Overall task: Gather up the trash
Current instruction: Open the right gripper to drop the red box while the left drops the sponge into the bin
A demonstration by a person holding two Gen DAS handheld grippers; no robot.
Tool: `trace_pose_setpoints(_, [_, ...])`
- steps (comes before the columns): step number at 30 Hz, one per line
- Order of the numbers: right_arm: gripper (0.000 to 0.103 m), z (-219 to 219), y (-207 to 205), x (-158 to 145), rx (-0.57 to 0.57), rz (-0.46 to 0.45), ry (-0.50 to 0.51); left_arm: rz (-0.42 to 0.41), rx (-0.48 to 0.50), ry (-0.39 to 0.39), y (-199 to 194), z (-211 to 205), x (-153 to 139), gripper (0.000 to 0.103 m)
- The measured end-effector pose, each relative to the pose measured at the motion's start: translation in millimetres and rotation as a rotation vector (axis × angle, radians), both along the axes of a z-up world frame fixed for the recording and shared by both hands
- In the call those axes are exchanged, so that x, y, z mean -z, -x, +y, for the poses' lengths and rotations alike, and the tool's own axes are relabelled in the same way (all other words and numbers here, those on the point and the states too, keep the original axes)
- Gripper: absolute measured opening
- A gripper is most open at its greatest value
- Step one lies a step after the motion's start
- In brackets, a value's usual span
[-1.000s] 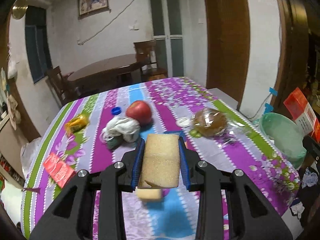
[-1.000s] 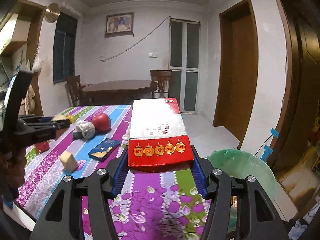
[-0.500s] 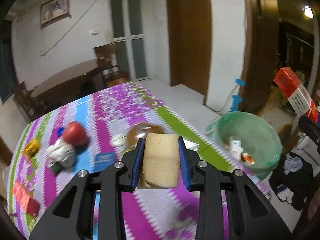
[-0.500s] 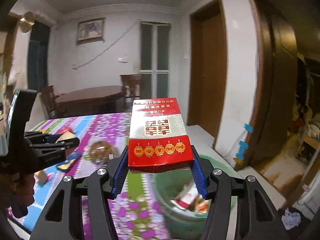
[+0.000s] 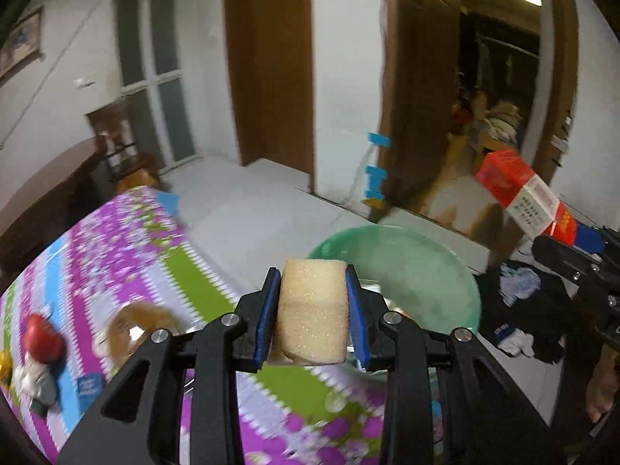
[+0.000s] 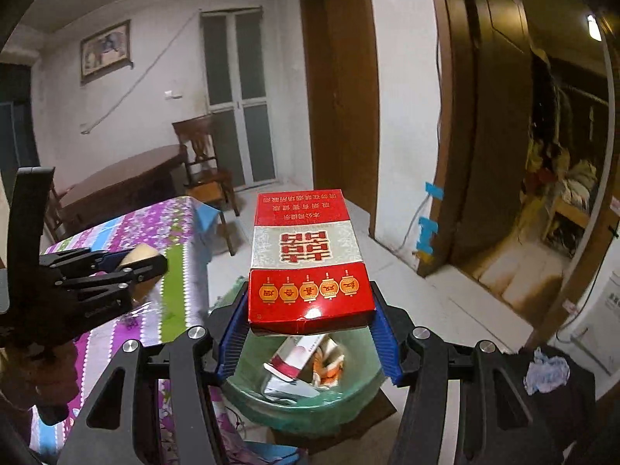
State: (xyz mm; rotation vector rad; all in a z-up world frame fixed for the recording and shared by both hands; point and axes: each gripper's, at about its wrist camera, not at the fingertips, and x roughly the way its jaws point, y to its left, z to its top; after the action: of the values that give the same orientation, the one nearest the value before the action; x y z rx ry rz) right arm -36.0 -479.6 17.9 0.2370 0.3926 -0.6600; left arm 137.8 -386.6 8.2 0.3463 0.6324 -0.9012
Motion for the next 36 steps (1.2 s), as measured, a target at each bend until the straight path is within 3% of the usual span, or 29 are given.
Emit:
trace_pose_setpoints(7, [0.058,-41.7,-0.1,9.9,0.023,0.030,-0.102,0.093,0.135,-0.061,-6.9,-42.9,20.4,0.031])
trace_pose_setpoints(14, [0.058,-64.0,-10.4,25.3,0.015,0.080,-0.197,0.147,0.193,-0.128,-13.2,-57.3,45.9,0.031])
trace_pose_setpoints(36, [0.058,-85.0,-70.1,63.8,-0.026,0.179,-0.294,0.144,0.169,-0.190,-19.4,-71.3,69.6,0.031])
